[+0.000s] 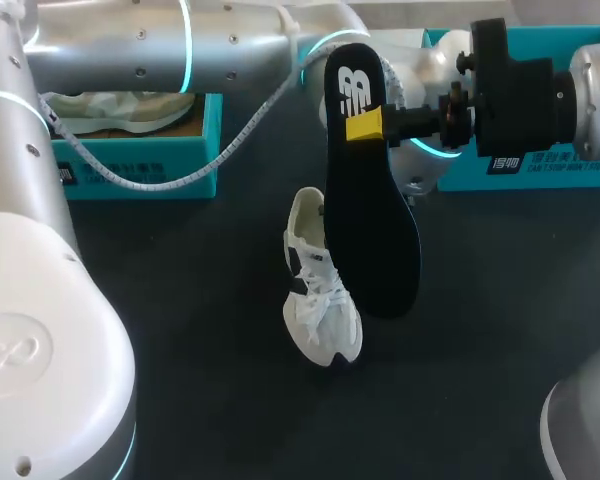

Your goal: Take the shoe out of the shoebox, open the shoe tongue, remove and reinsert the insole, then place the shoe into the shoebox

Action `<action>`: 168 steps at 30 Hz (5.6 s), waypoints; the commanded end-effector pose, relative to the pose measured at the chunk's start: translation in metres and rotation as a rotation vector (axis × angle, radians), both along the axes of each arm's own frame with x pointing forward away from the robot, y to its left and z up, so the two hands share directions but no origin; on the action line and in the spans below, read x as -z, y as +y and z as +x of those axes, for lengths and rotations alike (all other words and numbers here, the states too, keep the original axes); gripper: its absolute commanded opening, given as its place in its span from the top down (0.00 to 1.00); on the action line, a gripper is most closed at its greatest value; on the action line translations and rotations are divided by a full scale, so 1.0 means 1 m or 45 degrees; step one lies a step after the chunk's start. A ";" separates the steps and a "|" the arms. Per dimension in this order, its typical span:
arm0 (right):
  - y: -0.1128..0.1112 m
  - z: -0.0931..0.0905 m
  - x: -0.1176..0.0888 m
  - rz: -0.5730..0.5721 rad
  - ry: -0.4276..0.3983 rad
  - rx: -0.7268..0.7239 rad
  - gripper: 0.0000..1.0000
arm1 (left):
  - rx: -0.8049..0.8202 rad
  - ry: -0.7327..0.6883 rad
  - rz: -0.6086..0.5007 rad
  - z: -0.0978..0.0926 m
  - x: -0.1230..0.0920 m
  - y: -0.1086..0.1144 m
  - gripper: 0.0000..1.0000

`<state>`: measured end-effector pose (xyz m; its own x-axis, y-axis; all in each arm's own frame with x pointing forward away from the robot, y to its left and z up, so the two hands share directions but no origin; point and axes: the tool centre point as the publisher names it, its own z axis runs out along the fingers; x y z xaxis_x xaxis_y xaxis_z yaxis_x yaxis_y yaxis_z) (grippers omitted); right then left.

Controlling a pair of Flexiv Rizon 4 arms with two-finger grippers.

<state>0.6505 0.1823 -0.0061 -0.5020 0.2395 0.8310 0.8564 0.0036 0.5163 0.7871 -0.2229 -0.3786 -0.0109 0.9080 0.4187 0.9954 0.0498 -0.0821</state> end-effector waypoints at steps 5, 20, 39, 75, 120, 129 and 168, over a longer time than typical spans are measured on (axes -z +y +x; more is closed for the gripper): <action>0.004 0.002 0.000 -0.004 0.003 0.001 1.00 | -0.019 0.033 -0.112 0.012 -0.028 0.003 0.00; -0.002 0.002 0.001 0.006 0.023 0.024 1.00 | -0.174 0.044 -0.608 0.057 -0.108 -0.002 0.00; -0.073 0.093 0.024 0.035 0.326 0.256 1.00 | -0.136 0.046 -1.284 0.065 -0.204 0.073 0.00; -0.057 0.199 0.069 0.097 0.687 0.659 1.00 | -0.024 -0.002 -1.904 0.026 -0.260 0.101 0.00; 0.039 0.242 0.094 0.257 0.998 0.282 1.00 | -0.044 -0.195 -2.579 0.055 -0.261 0.037 0.60; 0.039 0.238 0.094 0.257 0.993 0.287 1.00 | -0.059 -0.201 -2.607 0.055 -0.262 0.036 1.00; -0.062 0.180 0.102 0.182 0.570 0.101 0.00 | -0.082 -0.146 -2.548 0.026 -0.274 0.090 1.00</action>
